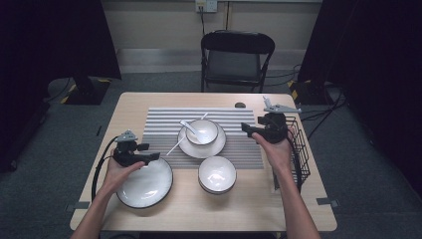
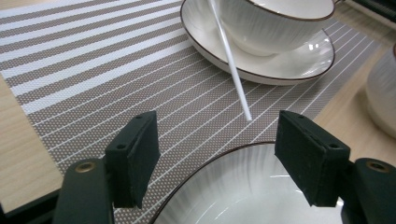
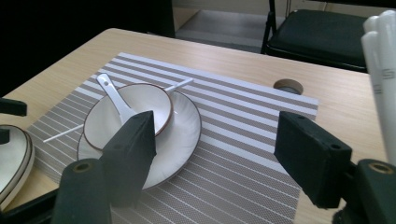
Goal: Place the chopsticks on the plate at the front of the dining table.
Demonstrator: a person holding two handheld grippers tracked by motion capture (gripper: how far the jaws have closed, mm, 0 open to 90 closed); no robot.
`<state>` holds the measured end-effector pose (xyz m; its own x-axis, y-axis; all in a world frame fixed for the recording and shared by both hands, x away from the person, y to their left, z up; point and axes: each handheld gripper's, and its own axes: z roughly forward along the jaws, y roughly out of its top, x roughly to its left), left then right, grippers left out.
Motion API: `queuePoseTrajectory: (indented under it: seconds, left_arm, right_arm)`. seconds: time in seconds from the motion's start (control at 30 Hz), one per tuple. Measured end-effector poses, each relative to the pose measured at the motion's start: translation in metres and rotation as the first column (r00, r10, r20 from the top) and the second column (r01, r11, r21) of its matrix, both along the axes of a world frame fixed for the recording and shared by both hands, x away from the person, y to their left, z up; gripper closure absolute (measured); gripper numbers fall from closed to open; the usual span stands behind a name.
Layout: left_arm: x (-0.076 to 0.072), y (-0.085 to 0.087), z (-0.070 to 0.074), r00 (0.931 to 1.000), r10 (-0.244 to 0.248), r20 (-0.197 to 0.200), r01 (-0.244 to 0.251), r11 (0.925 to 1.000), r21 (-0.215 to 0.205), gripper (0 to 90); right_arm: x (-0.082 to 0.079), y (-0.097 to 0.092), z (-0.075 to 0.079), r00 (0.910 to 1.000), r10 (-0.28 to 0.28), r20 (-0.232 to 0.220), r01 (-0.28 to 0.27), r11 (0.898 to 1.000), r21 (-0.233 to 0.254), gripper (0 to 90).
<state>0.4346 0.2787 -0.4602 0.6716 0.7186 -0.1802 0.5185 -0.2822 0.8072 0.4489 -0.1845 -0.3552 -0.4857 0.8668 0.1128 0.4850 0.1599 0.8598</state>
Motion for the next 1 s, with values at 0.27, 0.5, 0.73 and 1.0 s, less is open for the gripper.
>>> queuePoseTrajectory:
  seconds: [0.27,0.5,0.73,1.0]
  left_arm:
    - [0.000,0.000,0.000,1.0000,0.008,-0.005,-0.008,0.9999,0.009,30.7]
    - [0.001,0.002,0.000,1.0000,0.002,0.000,-0.002,1.0000,0.003,30.0]
    - [0.001,0.001,0.000,1.0000,0.003,-0.001,-0.003,1.0000,0.002,29.8]
    - [0.003,0.000,-0.001,1.0000,0.002,-0.007,-0.001,0.9999,0.016,30.0]
  right_arm:
    - [0.007,-0.013,0.003,0.9999,-0.005,-0.011,0.005,1.000,0.014,28.5]
    - [0.013,-0.023,0.004,0.9997,0.022,-0.005,-0.022,0.999,0.035,26.2]
    - [0.021,-0.031,0.010,0.9993,-0.034,0.017,0.034,0.999,0.013,25.4]
    - [0.030,-0.041,0.004,0.9964,-0.084,-0.003,0.084,0.996,-0.003,26.6]
